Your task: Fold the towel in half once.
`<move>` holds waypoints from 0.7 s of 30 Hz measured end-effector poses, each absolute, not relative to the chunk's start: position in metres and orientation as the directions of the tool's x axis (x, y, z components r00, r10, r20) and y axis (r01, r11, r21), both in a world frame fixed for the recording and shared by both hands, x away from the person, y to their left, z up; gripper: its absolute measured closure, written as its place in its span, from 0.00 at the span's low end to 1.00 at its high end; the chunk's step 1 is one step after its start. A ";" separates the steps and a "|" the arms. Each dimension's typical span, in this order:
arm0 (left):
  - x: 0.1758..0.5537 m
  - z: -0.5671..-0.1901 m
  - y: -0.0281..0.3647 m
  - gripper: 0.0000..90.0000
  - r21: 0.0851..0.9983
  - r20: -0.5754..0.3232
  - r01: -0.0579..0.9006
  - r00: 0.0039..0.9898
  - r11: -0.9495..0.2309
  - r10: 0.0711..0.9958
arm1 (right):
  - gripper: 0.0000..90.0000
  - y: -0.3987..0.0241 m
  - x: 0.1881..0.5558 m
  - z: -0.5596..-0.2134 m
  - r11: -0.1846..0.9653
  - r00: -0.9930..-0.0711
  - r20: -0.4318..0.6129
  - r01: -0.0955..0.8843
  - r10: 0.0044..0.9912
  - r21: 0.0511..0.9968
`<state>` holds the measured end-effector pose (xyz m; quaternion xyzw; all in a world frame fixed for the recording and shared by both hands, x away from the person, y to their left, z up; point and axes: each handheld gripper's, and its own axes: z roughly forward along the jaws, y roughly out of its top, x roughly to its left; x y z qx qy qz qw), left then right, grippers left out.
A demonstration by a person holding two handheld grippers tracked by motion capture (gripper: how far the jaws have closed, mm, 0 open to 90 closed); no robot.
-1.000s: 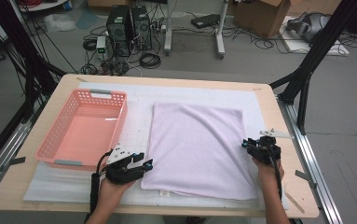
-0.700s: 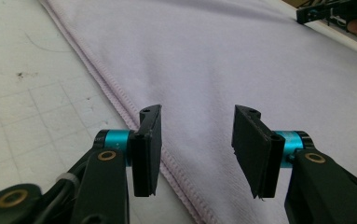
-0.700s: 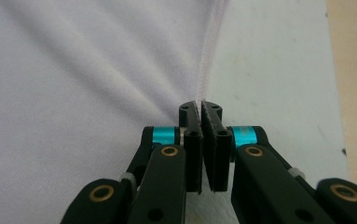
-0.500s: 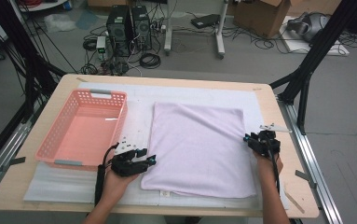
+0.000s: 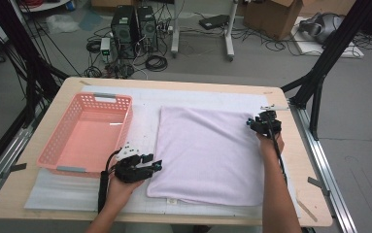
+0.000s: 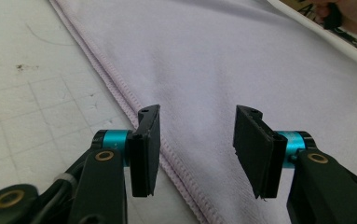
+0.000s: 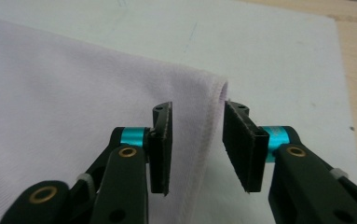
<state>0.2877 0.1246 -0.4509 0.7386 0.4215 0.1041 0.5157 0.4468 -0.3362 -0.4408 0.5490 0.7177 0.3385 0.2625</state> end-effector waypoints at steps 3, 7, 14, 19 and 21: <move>0.288 -0.451 0.125 0.57 0.851 -0.284 0.514 0.624 -0.109 0.728 | 0.74 -0.336 0.457 -0.450 0.128 -0.206 0.003 0.618 0.978 0.776; 0.289 -0.451 0.125 0.57 0.849 -0.288 0.518 0.620 -0.104 0.730 | 0.77 -0.332 0.467 -0.449 0.180 -0.131 -0.126 0.609 0.983 0.772; 0.290 -0.451 0.124 0.57 0.846 -0.290 0.525 0.606 -0.099 0.741 | 0.67 -0.346 0.460 -0.442 0.028 -0.070 0.017 0.589 0.997 0.808; 0.293 -0.452 0.122 0.55 0.829 -0.277 0.547 0.583 -0.116 0.764 | 0.63 -0.356 0.427 -0.435 0.048 -0.181 0.075 0.590 0.981 0.806; 0.294 -0.451 0.123 0.54 0.822 -0.267 0.555 0.576 -0.130 0.772 | 0.59 -0.358 0.415 -0.432 0.063 -0.202 0.087 0.637 0.975 0.769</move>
